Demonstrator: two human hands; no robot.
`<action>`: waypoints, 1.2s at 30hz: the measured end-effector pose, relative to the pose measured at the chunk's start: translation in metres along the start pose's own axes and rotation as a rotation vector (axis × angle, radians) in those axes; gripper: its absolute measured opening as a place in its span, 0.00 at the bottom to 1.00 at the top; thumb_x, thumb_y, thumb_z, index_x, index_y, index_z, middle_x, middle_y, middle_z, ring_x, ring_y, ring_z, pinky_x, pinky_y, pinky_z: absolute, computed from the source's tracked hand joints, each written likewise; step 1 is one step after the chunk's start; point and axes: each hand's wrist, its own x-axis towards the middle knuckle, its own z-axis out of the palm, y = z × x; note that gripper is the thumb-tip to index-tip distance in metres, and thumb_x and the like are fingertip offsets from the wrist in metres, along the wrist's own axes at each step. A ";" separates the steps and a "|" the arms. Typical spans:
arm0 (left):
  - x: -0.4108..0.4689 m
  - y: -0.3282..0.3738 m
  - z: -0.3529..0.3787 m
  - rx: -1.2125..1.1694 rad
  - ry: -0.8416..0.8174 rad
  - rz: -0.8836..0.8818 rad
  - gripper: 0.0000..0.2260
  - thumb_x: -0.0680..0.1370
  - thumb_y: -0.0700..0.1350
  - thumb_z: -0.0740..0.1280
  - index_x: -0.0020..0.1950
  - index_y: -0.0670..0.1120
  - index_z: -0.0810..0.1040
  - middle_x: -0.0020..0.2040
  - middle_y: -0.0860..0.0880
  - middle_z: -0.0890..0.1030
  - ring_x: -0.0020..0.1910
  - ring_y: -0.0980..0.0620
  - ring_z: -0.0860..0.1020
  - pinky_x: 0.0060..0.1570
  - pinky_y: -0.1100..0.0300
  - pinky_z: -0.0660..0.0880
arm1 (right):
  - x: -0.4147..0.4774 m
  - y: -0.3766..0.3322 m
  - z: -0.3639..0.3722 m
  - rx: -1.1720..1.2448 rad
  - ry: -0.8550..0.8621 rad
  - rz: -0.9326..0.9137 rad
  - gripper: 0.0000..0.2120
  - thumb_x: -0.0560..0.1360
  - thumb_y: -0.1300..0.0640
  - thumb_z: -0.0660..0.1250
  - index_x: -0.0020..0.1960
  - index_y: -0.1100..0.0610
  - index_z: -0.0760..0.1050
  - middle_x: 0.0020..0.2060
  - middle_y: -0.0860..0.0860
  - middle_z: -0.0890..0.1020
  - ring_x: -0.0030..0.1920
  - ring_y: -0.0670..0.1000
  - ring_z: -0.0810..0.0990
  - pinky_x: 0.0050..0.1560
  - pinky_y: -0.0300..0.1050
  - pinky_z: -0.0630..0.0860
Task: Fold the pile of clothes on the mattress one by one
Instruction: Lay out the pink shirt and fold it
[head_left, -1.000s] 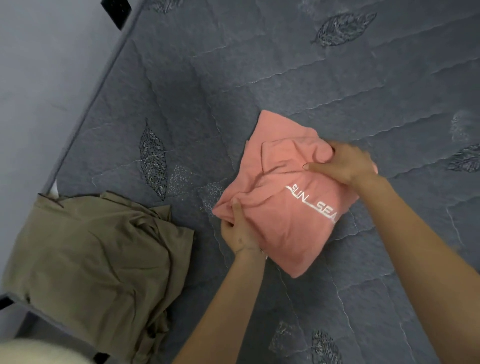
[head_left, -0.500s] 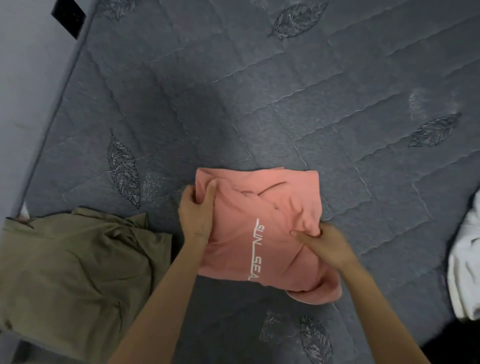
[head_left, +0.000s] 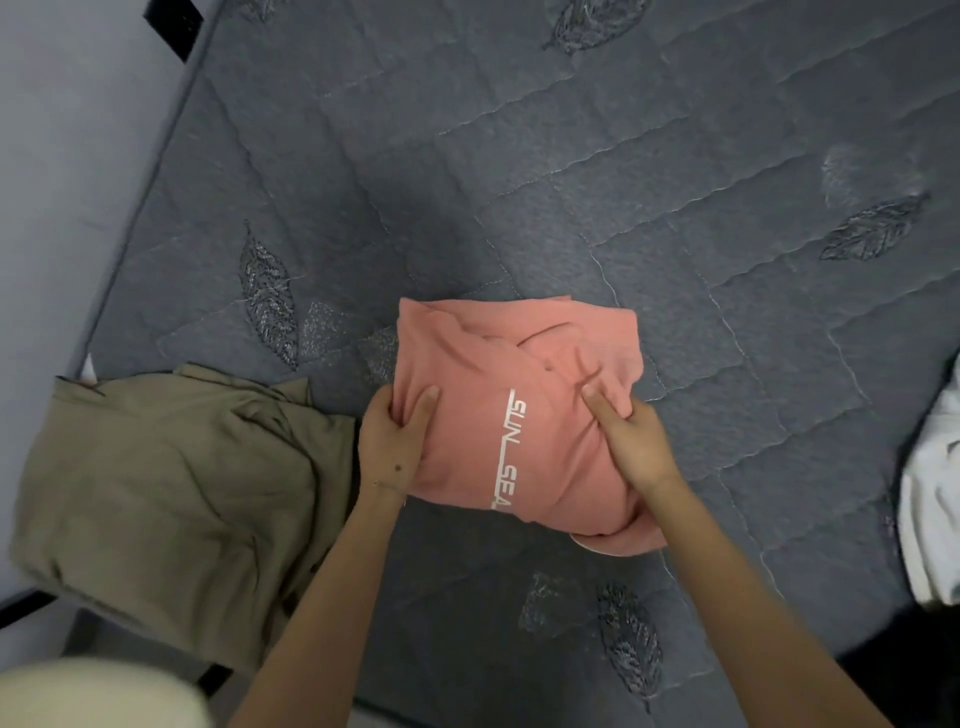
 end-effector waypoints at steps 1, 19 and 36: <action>-0.003 0.003 -0.003 -0.037 0.039 0.026 0.14 0.75 0.48 0.71 0.35 0.48 0.69 0.31 0.54 0.70 0.30 0.61 0.68 0.33 0.65 0.66 | -0.003 -0.003 0.001 0.030 0.007 -0.019 0.16 0.77 0.49 0.68 0.42 0.62 0.78 0.37 0.50 0.81 0.42 0.49 0.79 0.46 0.46 0.73; -0.035 0.006 -0.188 -0.250 0.419 0.188 0.15 0.76 0.45 0.71 0.39 0.34 0.77 0.33 0.45 0.73 0.31 0.58 0.66 0.32 0.66 0.67 | -0.151 -0.084 0.118 0.158 -0.048 -0.335 0.22 0.80 0.47 0.61 0.35 0.63 0.72 0.31 0.50 0.73 0.30 0.41 0.70 0.32 0.36 0.69; 0.038 -0.138 -0.371 0.135 0.184 0.089 0.18 0.79 0.48 0.67 0.33 0.41 0.67 0.30 0.48 0.64 0.30 0.55 0.61 0.32 0.57 0.59 | -0.210 -0.031 0.348 0.234 0.102 -0.161 0.15 0.80 0.47 0.62 0.41 0.55 0.79 0.32 0.43 0.81 0.35 0.35 0.77 0.40 0.37 0.71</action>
